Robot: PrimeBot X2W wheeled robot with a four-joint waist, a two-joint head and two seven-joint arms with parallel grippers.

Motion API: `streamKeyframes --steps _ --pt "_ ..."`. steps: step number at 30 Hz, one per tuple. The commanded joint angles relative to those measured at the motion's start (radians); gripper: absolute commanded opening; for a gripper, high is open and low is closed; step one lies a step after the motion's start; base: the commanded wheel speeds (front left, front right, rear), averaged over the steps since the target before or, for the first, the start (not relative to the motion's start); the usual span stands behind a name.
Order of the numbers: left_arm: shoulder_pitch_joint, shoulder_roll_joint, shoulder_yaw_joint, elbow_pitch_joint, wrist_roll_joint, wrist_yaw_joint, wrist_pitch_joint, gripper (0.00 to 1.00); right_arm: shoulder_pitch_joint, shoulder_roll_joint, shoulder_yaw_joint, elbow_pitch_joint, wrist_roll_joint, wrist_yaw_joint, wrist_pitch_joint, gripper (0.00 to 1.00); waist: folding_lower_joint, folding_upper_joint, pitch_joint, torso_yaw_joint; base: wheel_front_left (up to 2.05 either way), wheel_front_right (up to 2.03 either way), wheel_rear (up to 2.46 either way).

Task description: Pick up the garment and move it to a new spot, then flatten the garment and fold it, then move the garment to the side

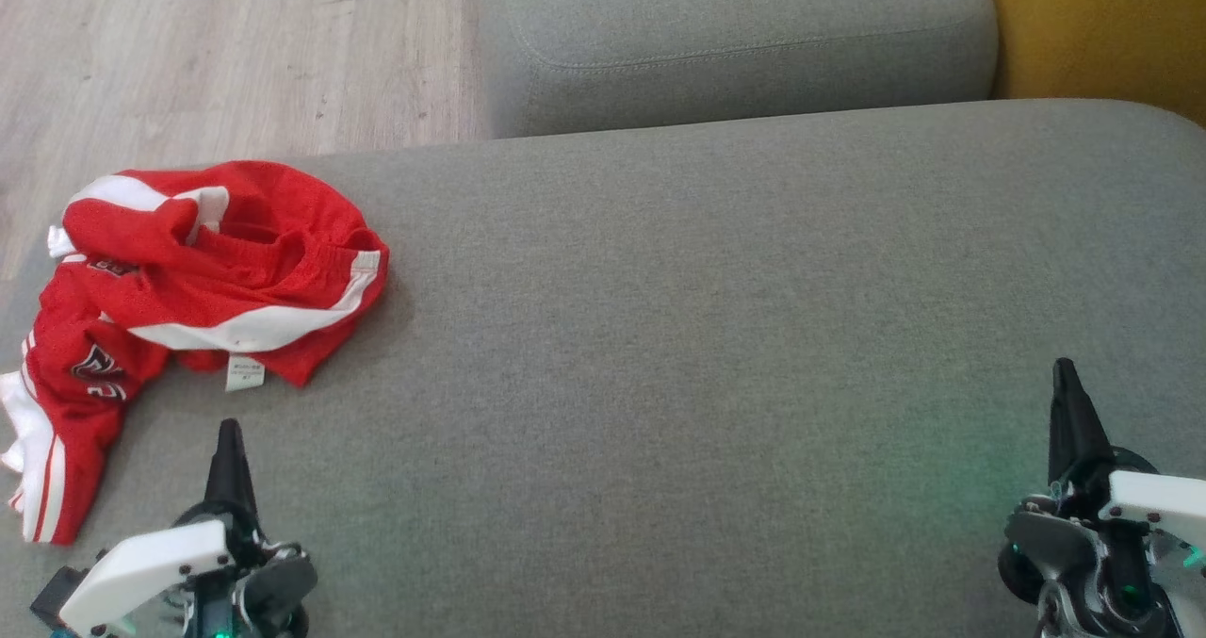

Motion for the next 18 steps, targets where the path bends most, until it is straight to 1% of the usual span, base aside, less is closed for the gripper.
streamKeyframes --steps 1,18 --pt "-0.052 0.004 0.035 -0.028 0.009 -0.007 0.003 0.0 -0.055 -0.005 0.021 -0.037 -0.004 -0.001 0.006 0.0 0.0 0.0 0.0 0.0 0.0 0.0 0.0" --pt "-0.052 0.004 0.035 -0.028 0.009 -0.007 0.003 0.0 -0.055 -0.005 0.021 -0.037 -0.004 -0.001 0.006 0.0 0.0 0.0 0.0 0.0 0.0 0.0 0.0"
